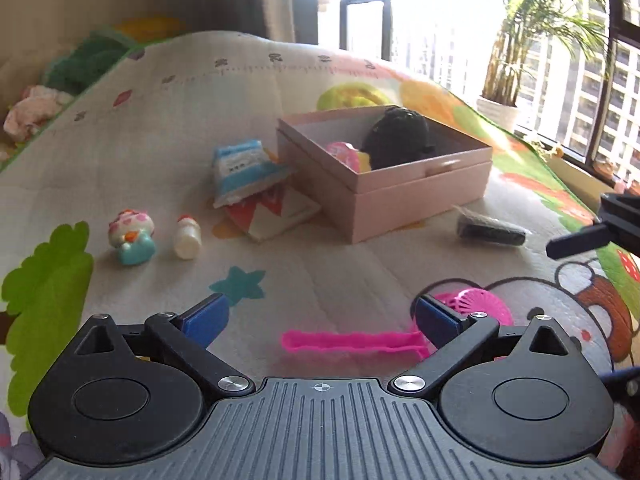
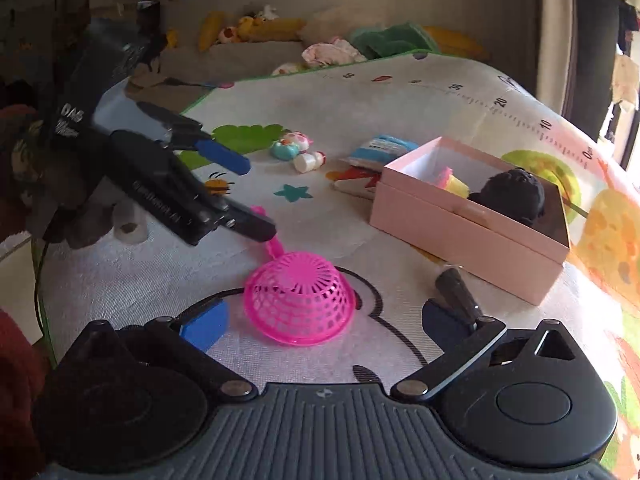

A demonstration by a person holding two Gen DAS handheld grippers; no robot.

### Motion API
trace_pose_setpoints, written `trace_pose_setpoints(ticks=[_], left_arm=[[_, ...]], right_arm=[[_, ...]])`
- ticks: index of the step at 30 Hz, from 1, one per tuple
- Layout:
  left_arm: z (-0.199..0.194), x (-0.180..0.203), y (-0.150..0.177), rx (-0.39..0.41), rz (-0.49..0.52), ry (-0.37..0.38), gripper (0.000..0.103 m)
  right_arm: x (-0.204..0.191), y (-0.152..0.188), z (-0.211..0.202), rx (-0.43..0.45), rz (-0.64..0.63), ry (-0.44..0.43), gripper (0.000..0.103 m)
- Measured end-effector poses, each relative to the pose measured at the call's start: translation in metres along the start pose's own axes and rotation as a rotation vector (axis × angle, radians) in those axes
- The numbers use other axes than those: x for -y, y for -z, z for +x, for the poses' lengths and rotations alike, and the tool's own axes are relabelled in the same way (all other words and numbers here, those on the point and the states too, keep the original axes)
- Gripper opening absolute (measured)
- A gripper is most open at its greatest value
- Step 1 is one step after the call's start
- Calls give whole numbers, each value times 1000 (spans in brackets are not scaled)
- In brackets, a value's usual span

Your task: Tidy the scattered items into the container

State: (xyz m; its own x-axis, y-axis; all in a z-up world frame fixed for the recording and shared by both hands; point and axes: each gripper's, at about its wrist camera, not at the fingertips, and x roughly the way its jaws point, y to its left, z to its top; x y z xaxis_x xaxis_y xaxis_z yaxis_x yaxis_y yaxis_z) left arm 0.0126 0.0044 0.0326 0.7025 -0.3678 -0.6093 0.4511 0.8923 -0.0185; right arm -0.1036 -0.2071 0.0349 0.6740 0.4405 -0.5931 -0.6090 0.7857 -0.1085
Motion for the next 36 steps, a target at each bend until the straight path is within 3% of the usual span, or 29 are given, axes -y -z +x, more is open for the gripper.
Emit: trace_pose_setpoints(ticks=[3,6,10,12,16,19,22,24,27,28,33,36], left_arm=[[8,-18,0,0,-88,55,102],[13,-15,4,-9,-78,123,102],[13,8,13,-45,-25,230,102],[8,25,19,-55,21,313,102],[-4,52,28,-49,111,388,102],[-7,60,24,-42,120,333,102],[-4,62,16,-38,146,136,102],[-2,59,13,-26,155,43,102],[-1,42,7,-34,52,32,103],[-1,40,6,-30,35,29,103],[-3,42,5,-18,51,7,103],[2,47,8,-29,80,-1,103]], right_arm=[[-17,-1,20,-33,-117,39,103],[-2,-6,34,-66,-118,97,103],[16,-3,50,-39,-217,397,103],[30,0,48,-36,-163,452,103],[52,8,31,-27,88,405,103],[66,15,29,-18,209,401,99],[78,18,37,-90,223,375,69],[81,18,38,-97,173,434,69],[85,18,41,-86,94,627,72],[88,17,40,-82,114,654,76],[103,13,31,-18,368,531,98],[110,8,38,-24,503,482,100]])
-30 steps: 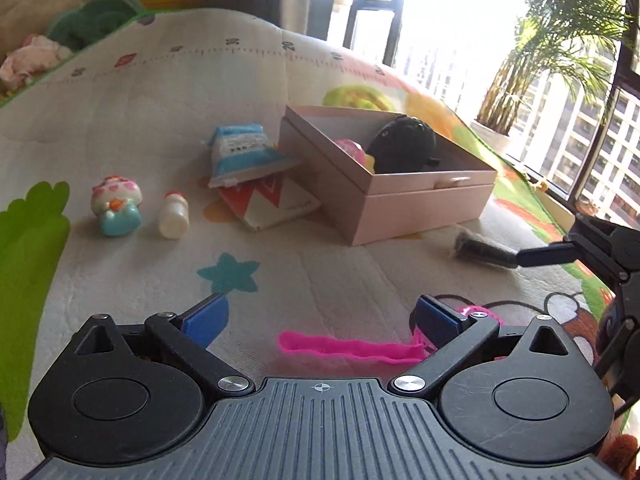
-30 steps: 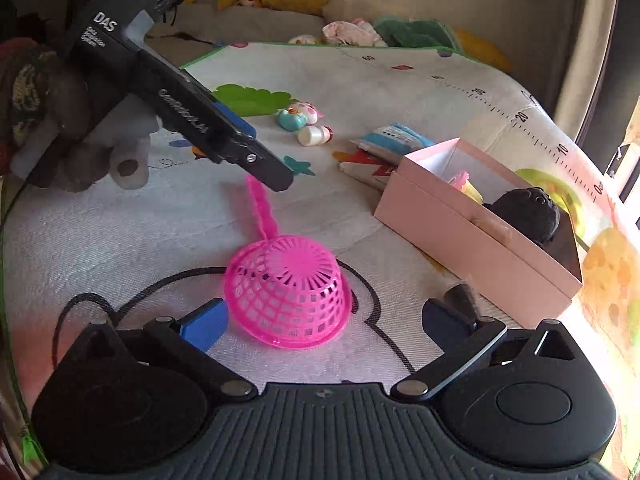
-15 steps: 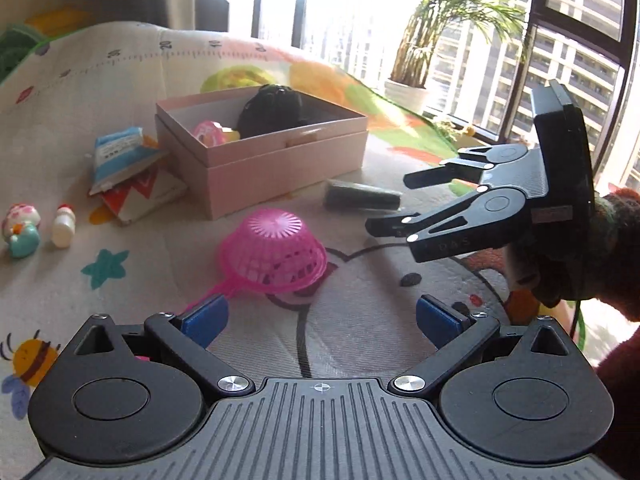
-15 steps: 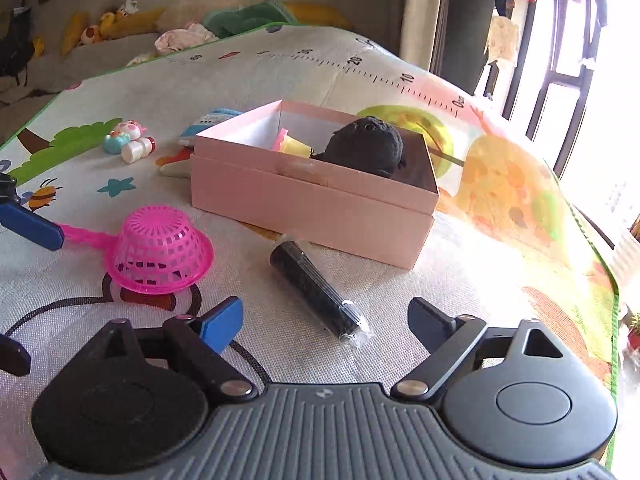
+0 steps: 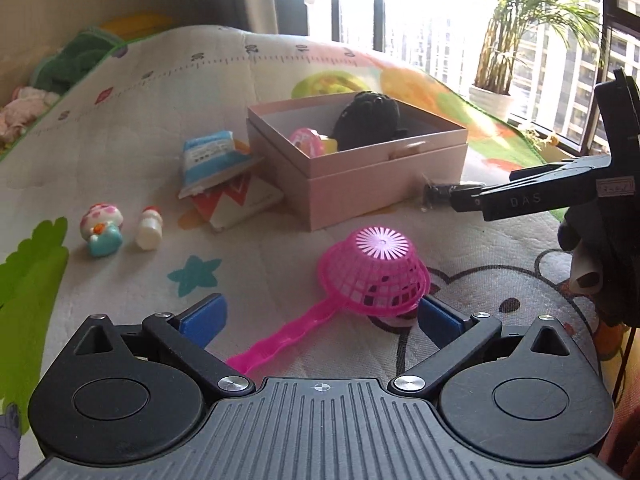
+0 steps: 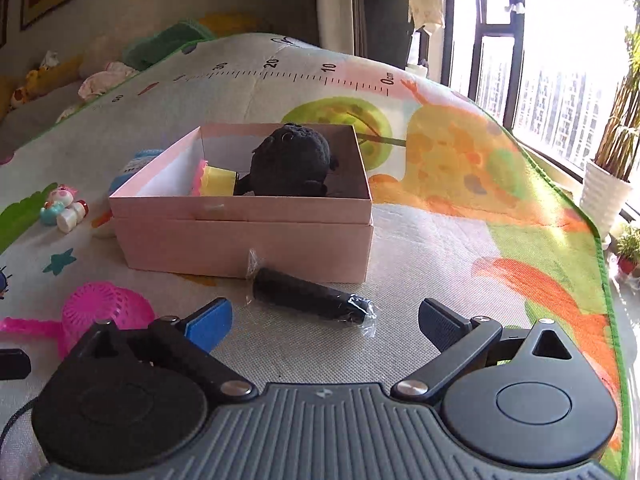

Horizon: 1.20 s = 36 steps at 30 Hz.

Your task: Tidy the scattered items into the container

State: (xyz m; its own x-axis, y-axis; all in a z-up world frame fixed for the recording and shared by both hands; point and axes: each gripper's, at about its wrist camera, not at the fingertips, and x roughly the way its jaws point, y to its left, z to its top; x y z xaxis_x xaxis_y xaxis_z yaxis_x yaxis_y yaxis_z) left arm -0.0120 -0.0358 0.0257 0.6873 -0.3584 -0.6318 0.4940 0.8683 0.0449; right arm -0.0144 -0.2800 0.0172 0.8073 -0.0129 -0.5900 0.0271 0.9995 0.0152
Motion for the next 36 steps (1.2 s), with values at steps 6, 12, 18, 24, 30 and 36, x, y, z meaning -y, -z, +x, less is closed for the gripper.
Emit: trace_pose_setpoints(ticks=[6,12,18,24,30,36], left_arm=[[3,7,1,12,28,-20,103],[13,21,-4,17,114,-35,103],[46,38,-11,-34,235,-5,103],[60,37,-18,-50,183,71,103],[54,33,-19,-81,112,120,87],[15,36,-22,-10,135,94,87]], right_arm=[[-11,-12,28,-54,114,48,100],[-17,-9,27,-47,32,41,81],[-7,6,-2,-55,-20,-49,80],[8,18,-34,-69,-55,-98,80],[2,25,-55,-61,-137,-149,80],[-6,22,-73,-34,-189,-189,80]])
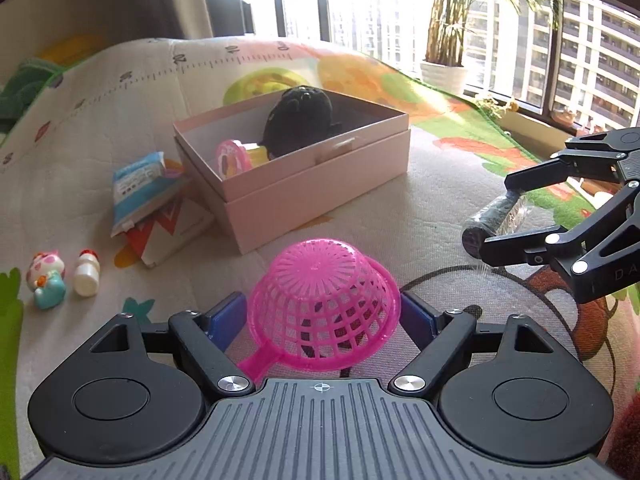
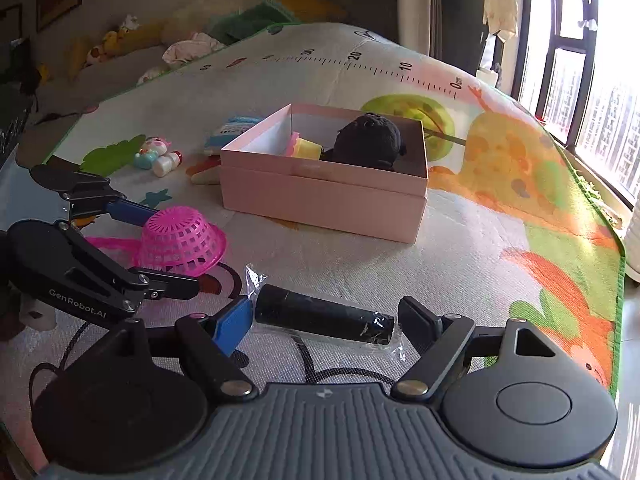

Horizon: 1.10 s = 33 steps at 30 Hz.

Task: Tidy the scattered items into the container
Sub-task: 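Carry the strainer with the left tool while the right tool carries the tube into the box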

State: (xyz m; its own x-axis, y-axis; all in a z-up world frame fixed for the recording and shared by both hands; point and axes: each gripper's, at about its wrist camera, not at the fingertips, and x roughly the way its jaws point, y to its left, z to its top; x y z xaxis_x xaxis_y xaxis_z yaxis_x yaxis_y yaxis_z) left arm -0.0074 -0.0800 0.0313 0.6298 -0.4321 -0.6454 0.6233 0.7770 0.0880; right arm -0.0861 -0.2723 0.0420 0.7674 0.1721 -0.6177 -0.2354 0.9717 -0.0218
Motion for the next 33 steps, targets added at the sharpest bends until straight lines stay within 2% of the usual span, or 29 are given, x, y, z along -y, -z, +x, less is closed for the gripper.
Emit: trace_pose_setpoints(ticks=[5,8,13,15,20,24,26,27,31,33], left_arm=[[-37,2,-24,104,43,-27,87],[-49,-4,-48,175,40,-49,87],[-48,-19,-96,270,-1,-50,87],[-37,-24,-117,280,-25,-28,87],[11,-48,-167,298,-92,-21,87],[50,-74,-189,258,-187,53,87],[70,-83,-193,213,-218,108,88],[79,-88,-194,200,-240,115,93],[79,-108,-183,229,-286,89,98],[68,-118,-169,238,-291,44,100]], right_arm=[[-4,-10,-18,49,-61,-10,80],[-4,-23,-32,130,-114,27,80],[6,-56,-43,252,-123,87,80],[11,-67,-39,293,-133,105,80],[10,-89,-3,302,-158,121,80],[7,-105,29,307,-185,127,80],[6,-110,47,296,-188,131,80],[7,-113,58,283,-185,131,81],[9,-115,90,243,-172,124,83],[7,-112,96,233,-177,119,85]])
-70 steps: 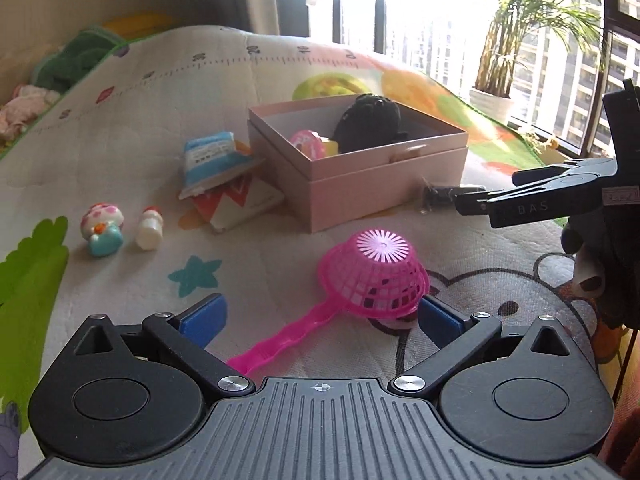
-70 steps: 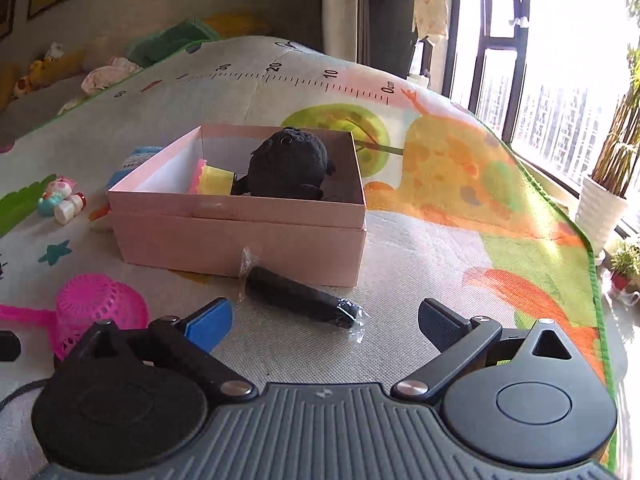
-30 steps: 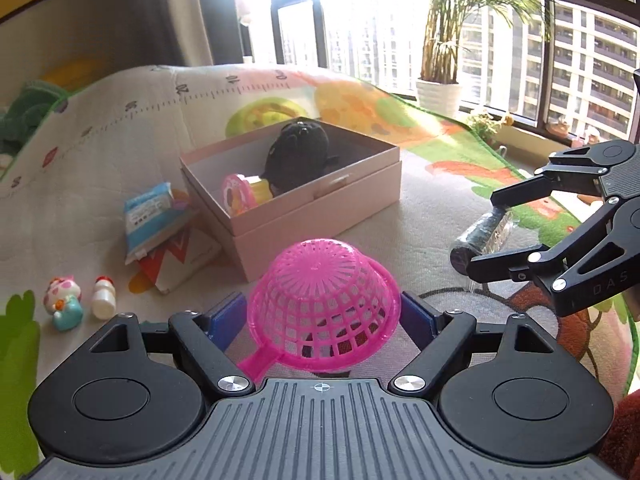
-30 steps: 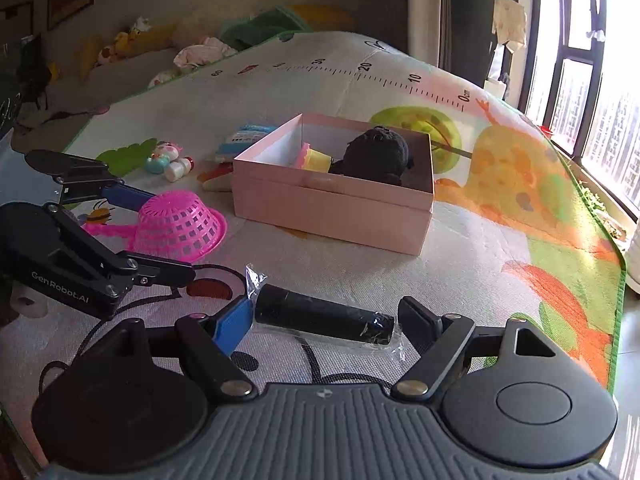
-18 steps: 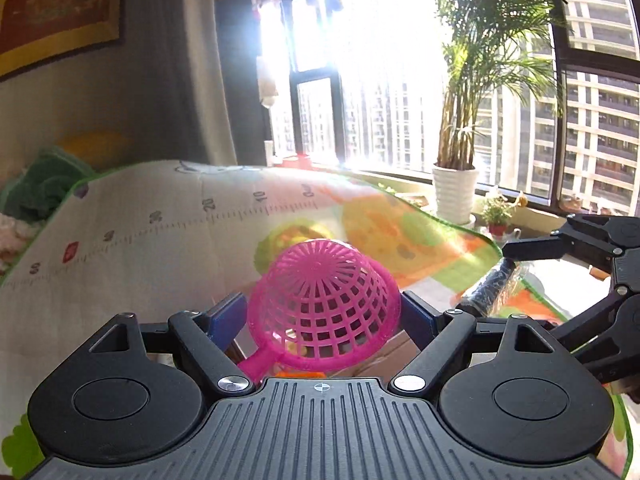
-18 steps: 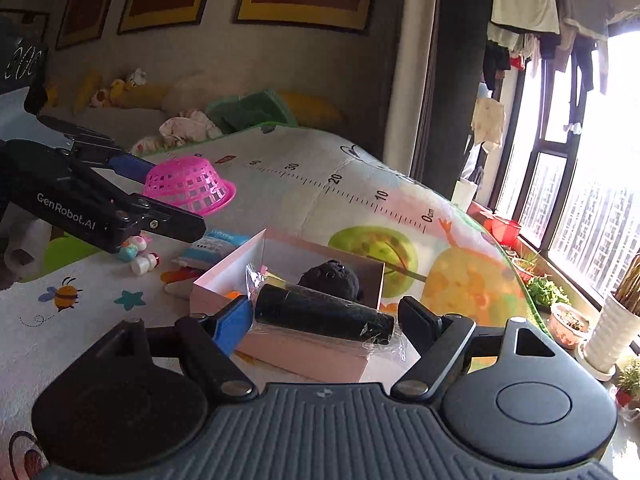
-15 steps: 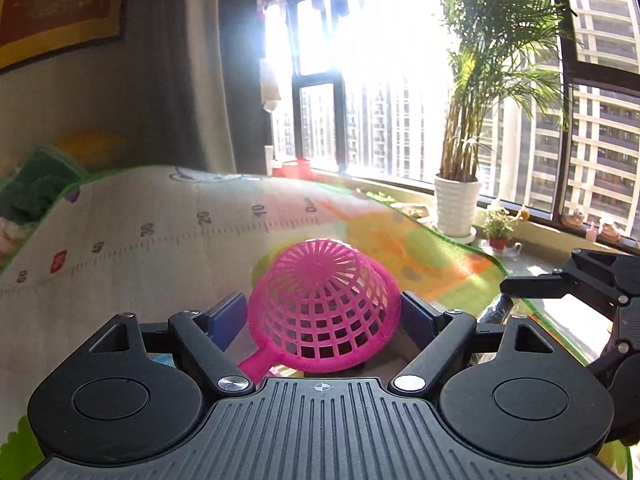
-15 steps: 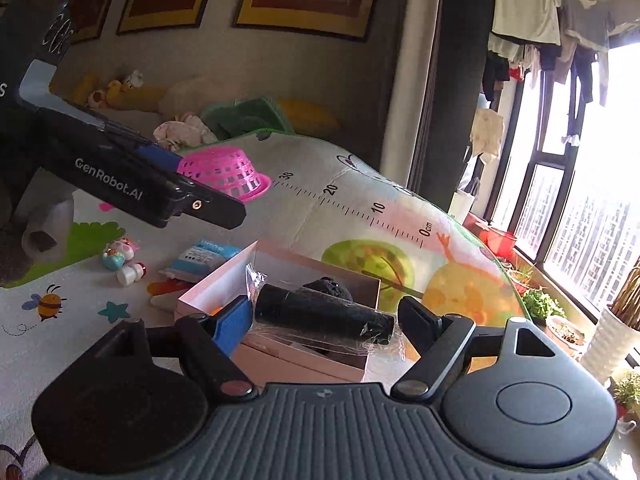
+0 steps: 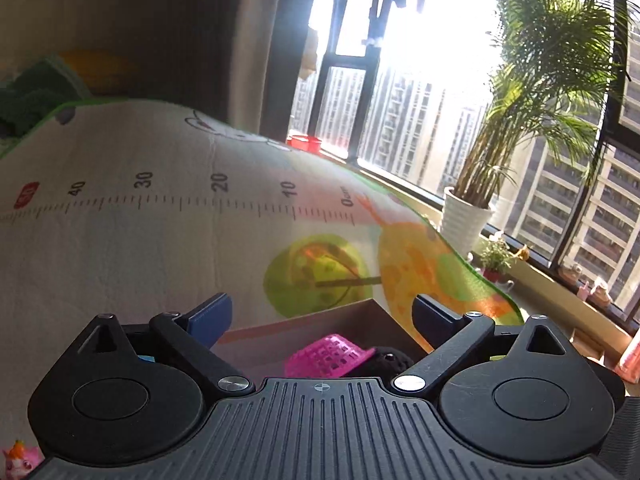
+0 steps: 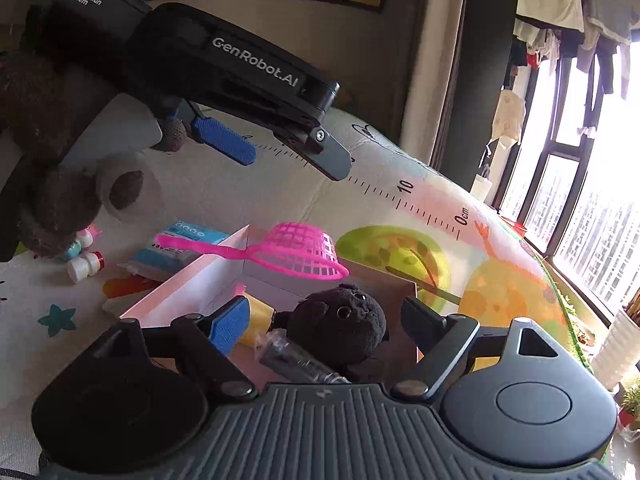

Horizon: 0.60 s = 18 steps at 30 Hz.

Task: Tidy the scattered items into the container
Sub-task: 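Carry the strainer with the left tool while the right tool carries the tube into the box, then press the items down inside the pink box with the right tool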

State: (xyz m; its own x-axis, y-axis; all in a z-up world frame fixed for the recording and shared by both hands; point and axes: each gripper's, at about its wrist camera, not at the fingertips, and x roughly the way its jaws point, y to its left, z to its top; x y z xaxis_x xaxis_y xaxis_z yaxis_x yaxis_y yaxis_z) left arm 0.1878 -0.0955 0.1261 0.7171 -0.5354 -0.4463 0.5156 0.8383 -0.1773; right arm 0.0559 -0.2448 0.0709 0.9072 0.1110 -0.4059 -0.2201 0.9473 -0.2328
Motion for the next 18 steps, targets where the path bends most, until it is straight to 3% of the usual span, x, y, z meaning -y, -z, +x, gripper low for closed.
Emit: trace_pose_setpoints(ticks=[5,10,14,17,18], left_arm=[[-32,-35,40,-15,-34,-101,102],[-69,-49,108,-51,-63,-195,102],[-90,-29,154,-108,-9,-177,103],[-93,-19,171,-120,5,-167,103],[-89,-18,174,-129,11,-158,103]], right_arm=[[-4,11,7,-30,-18,-11,87],[-2,11,7,-54,21,-29,87],[5,-3,13,-72,78,-42,87],[9,-24,24,-64,98,-34,85],[9,-31,29,-68,109,-46,74]])
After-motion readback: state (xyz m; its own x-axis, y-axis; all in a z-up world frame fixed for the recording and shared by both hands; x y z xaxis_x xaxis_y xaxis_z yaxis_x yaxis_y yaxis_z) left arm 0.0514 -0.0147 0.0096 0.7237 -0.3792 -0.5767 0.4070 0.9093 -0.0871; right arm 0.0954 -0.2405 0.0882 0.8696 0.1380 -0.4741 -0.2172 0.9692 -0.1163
